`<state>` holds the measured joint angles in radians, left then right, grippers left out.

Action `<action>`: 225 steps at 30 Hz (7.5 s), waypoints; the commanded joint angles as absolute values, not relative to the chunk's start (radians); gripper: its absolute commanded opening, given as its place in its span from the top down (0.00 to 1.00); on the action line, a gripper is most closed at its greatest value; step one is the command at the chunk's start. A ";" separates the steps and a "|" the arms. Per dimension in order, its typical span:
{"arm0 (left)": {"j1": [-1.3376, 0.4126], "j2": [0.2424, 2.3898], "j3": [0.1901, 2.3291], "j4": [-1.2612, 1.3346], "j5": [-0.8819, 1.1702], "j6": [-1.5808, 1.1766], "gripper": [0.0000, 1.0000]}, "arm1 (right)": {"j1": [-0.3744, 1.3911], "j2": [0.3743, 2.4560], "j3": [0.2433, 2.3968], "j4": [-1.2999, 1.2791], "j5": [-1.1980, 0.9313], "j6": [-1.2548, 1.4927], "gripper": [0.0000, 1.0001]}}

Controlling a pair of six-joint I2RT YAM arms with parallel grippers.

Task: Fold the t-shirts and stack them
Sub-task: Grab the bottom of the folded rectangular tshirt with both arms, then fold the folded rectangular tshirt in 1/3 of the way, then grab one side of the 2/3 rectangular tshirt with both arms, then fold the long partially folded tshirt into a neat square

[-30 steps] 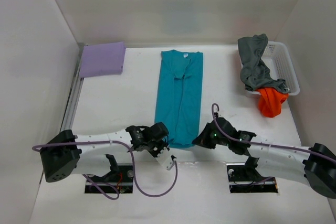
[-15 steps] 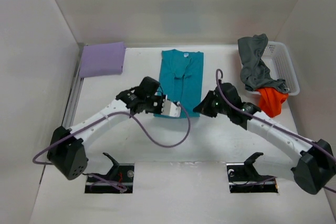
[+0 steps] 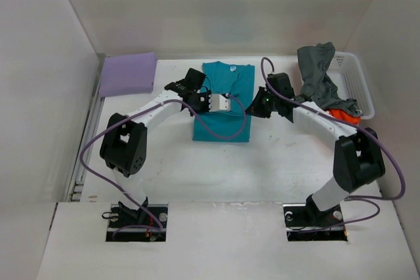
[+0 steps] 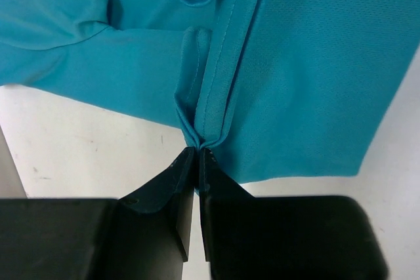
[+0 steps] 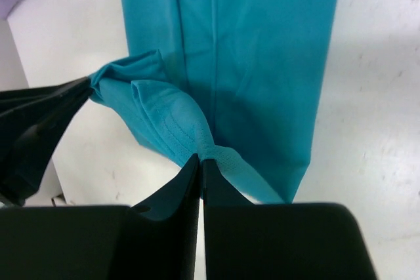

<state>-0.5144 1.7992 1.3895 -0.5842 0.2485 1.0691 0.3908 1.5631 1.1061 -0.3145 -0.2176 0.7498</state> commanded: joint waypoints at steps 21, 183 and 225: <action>-0.446 2.017 1.552 -0.344 0.290 1.028 0.89 | 0.257 1.934 1.399 -0.337 -0.308 0.667 0.84; -0.512 1.783 1.259 -0.480 0.275 0.173 0.47 | 0.472 1.157 0.544 -0.192 0.034 0.948 0.92; -0.435 1.901 1.092 -0.673 0.491 0.069 0.37 | 0.763 1.456 0.535 -0.035 -0.061 1.169 0.79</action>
